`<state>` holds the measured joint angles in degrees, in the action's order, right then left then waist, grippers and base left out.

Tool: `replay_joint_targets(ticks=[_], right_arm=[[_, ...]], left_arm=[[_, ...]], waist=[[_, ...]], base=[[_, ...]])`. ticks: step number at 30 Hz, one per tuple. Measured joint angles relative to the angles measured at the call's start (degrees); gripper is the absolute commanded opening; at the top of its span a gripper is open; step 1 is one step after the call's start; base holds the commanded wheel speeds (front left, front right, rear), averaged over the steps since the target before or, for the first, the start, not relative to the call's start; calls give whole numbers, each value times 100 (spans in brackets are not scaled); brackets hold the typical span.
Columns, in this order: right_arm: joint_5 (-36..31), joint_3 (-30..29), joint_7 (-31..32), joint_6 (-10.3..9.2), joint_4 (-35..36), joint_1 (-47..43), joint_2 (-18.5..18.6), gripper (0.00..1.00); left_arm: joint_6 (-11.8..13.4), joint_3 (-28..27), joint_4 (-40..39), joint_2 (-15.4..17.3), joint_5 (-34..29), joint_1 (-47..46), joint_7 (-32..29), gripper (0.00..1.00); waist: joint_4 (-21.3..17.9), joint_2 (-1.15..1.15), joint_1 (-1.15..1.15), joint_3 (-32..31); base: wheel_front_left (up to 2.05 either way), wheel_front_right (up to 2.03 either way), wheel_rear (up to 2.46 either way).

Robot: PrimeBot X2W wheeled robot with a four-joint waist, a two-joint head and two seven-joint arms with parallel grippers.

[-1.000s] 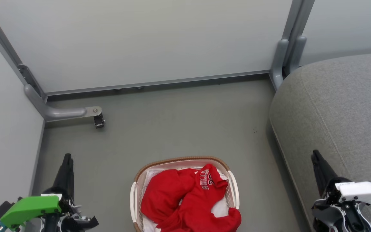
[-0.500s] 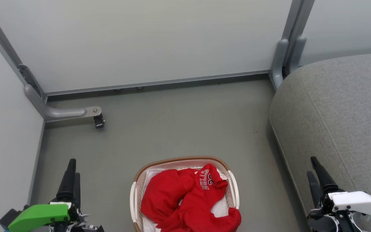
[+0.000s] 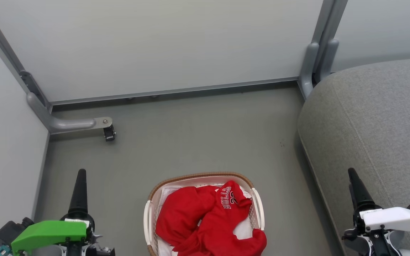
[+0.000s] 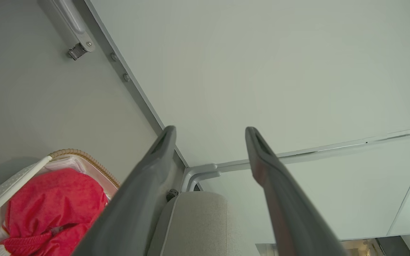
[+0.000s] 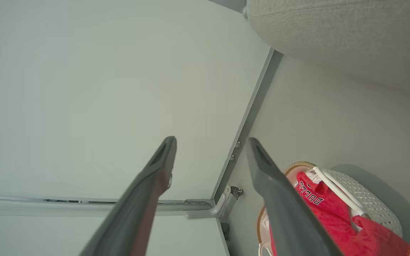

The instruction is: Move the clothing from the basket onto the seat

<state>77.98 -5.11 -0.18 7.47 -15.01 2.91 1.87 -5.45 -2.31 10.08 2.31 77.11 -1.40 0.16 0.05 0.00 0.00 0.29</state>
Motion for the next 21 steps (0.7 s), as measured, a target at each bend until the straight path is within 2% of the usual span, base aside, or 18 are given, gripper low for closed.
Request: replay_joint_targets(ticks=[7, 21], right_arm=[[-857, 32, -147, 0, 225, -31, 12, 100], [-2450, 199, -425, 0, 419, -148, 34, 100]], left_arm=[[135, 104, -181, 3, -737, 87, 166, 100], [253, 431, -404, 9, -2388, 238, 446, 100]], waist=[[7, 0, 0, 10], [28, 0, 0, 9]], base=[[0, 0, 0], [0, 0, 0]])
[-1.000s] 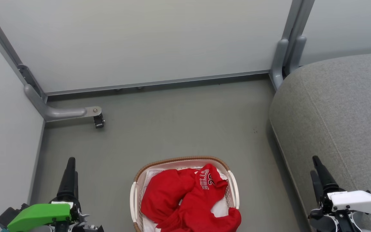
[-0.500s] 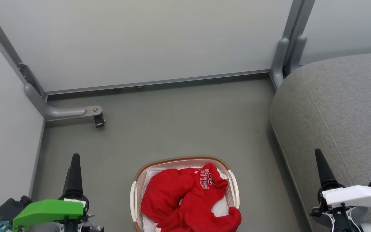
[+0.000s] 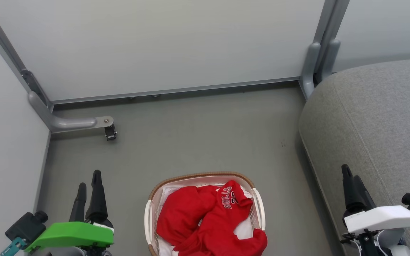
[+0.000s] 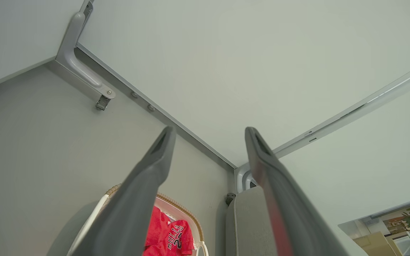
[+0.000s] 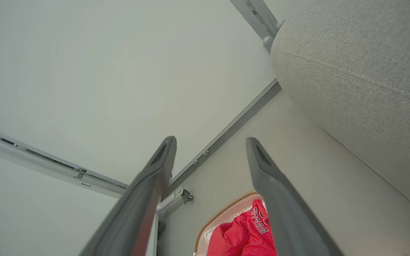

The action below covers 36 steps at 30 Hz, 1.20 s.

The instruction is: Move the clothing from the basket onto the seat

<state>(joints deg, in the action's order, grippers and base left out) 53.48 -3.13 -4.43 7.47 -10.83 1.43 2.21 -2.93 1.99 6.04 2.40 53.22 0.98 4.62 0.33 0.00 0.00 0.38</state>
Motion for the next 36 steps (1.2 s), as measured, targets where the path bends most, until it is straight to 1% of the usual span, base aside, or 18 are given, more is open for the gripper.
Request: replay_joint_targets(ticks=[3, 9, 16, 26, 36], right_arm=[[-287, 22, -58, 0, 34, -25, 2, 100], [-764, 38, -167, 0, 43, -84, 7, 100], [-1272, 81, -275, 0, 26, -88, 12, 100], [-1929, 167, -422, 0, 23, -107, 21, 100], [-2527, 242, -571, 0, 33, -136, 27, 100]], left_arm=[[0, 55, -15, 0, -389, 53, 54, 100], [92, 123, -31, 1, -881, 142, 151, 100], [142, 160, -8, 4, -1462, 249, 256, 100], [148, 169, 35, 7, -2079, 316, 412, 100], [151, 226, 90, 10, -2520, 347, 555, 100]], waist=[[5, 0, 0, 0], [24, 0, 0, -1], [45, 0, 0, -10], [62, 0, 0, -9], [81, 0, 0, -10]], base=[[0, 0, 0], [0, 0, 0], [0, 0, 0], [0, 0, 0], [0, 0, 0]])
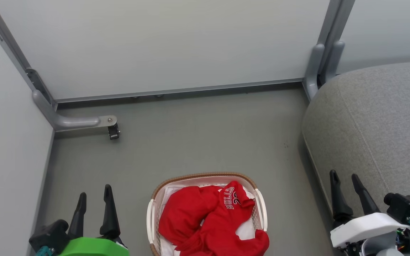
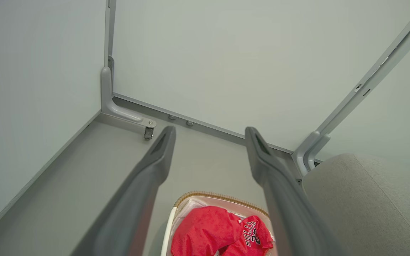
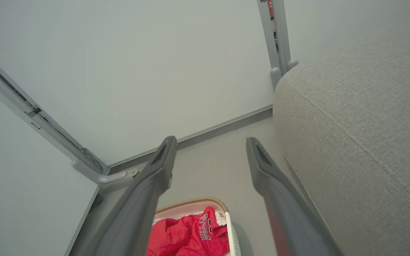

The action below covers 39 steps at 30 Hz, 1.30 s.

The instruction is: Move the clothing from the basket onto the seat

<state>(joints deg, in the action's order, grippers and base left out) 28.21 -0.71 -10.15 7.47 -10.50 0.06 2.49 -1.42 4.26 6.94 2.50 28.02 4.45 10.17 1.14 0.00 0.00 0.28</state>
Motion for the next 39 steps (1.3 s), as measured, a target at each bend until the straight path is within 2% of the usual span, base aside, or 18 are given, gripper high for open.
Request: replay_joint_targets(ticks=[39], right_arm=[[-1760, 172, -452, 2, -51, -91, 19, 100]], left_arm=[[152, 280, 323, 15, -1362, 172, 452, 100]], waist=[[95, 0, 0, -1]], base=[[0, 0, 0]])
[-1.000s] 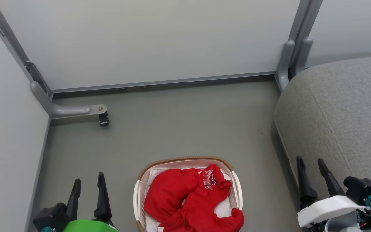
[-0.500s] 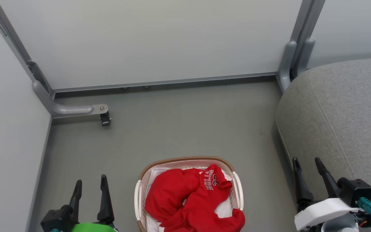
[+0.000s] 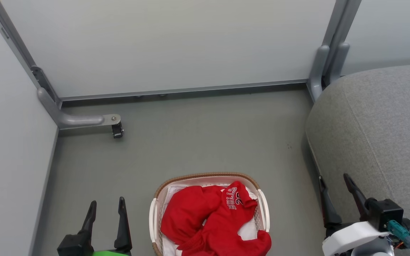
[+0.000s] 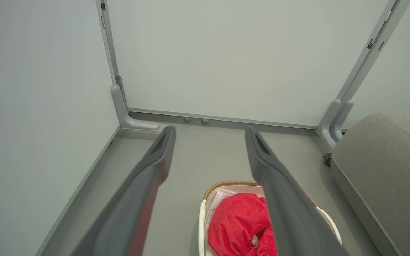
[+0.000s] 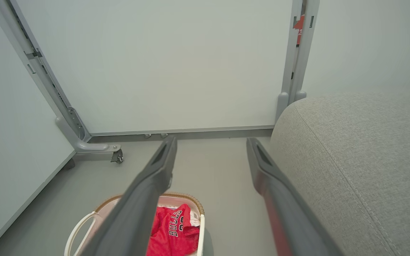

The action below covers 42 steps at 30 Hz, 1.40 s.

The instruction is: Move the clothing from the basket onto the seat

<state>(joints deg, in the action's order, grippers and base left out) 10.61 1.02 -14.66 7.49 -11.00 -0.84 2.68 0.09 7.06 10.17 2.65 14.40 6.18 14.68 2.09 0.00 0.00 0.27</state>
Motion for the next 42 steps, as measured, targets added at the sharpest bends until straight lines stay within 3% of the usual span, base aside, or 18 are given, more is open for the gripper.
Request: replay_joint_targets(ticks=[42], right_arm=[[-162, -58, -34, 0, 33, 70, 2, 100]], left_arm=[[-18, 182, 75, 3, -67, -144, 44, 100]], waist=[[-22, 0, 0, 326]], base=[[0, 0, 0]])
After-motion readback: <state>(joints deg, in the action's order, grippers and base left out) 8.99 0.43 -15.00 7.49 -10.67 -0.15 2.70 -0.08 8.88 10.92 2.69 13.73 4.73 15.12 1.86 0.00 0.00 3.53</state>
